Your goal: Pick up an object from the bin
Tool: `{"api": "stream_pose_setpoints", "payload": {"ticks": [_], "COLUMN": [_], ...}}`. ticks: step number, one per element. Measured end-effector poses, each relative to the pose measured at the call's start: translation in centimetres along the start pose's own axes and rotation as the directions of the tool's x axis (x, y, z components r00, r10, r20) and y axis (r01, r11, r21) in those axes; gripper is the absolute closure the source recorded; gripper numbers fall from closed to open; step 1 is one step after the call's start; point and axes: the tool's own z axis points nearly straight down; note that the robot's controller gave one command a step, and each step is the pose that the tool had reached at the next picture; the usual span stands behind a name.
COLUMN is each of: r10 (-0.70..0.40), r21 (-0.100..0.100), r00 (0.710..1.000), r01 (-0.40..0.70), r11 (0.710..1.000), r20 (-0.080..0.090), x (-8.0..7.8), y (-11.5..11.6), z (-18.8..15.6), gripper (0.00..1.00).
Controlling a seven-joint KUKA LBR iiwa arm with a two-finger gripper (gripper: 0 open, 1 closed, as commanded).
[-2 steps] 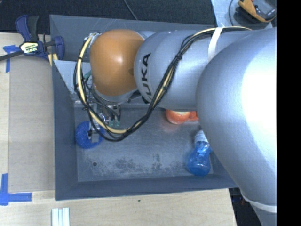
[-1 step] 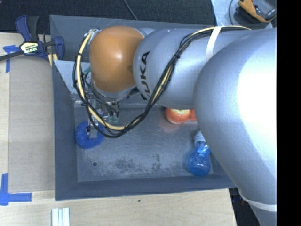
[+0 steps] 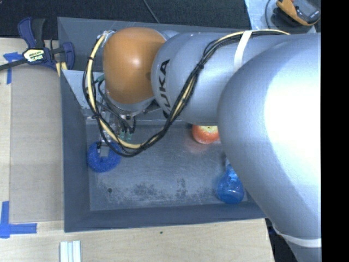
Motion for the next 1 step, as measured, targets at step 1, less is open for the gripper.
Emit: {"api": "stream_pose_setpoints", "payload": {"ticks": [1], "r10": [-0.078], "r21": [-0.002], "r00": [0.997], "r01": [0.078], "r11": [0.997], "r20": [0.001], "x": [1.44], "y": [-0.49], "z": [7.64], "gripper": [0.0]}}
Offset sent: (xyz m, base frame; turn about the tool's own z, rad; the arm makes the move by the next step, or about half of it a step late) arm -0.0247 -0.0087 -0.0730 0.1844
